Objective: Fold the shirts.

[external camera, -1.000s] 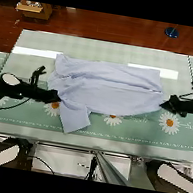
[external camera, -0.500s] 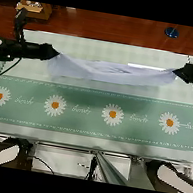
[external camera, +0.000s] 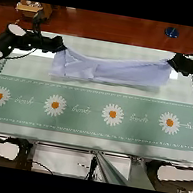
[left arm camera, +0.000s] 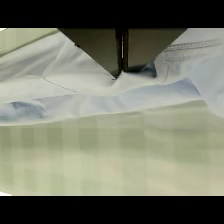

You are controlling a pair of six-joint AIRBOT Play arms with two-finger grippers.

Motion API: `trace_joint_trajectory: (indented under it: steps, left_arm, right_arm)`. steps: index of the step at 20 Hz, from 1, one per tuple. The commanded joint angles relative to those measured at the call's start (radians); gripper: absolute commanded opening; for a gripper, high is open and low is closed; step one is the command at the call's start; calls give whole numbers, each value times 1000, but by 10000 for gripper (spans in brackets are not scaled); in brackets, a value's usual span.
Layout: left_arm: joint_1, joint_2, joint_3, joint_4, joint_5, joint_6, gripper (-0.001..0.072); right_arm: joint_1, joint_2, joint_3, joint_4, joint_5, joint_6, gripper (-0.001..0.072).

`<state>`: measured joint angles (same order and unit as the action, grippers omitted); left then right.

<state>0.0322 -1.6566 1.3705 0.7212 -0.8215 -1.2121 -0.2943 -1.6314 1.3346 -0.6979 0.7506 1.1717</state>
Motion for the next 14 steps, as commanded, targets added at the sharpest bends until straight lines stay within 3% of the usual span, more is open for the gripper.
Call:
trace_joint_trajectory:
  steps: [1,7,8,9,10,11,12,13,14]
  left_arm:
    - [0,-102,50,-9,2,-12,24]
    - [1,-136,50,36,-1,-13,24]
    - [1,-136,50,42,-3,-13,24]
    - [3,-136,50,42,-11,-13,33]
    - [7,-135,50,42,-25,-19,160]
    - [15,-132,51,42,-38,-36,349]
    - [31,-122,51,41,-47,-58,582]
    - [53,-105,51,42,-58,-68,628]
    - [84,-79,55,48,-75,-64,626]
  right_arm:
    - [3,-99,26,11,-41,0,37]
    - [21,-181,26,7,-11,-31,39]
    - [34,-186,26,3,-11,-37,60]
    - [45,-186,26,-5,-18,-37,143]
    - [55,-183,26,-13,-19,-37,208]
    - [54,-176,27,-16,-17,-38,272]
    - [48,-160,27,-19,-18,-37,314]
    - [29,-133,27,-20,-23,-37,350]
    - [6,-99,27,-29,-31,-37,401]
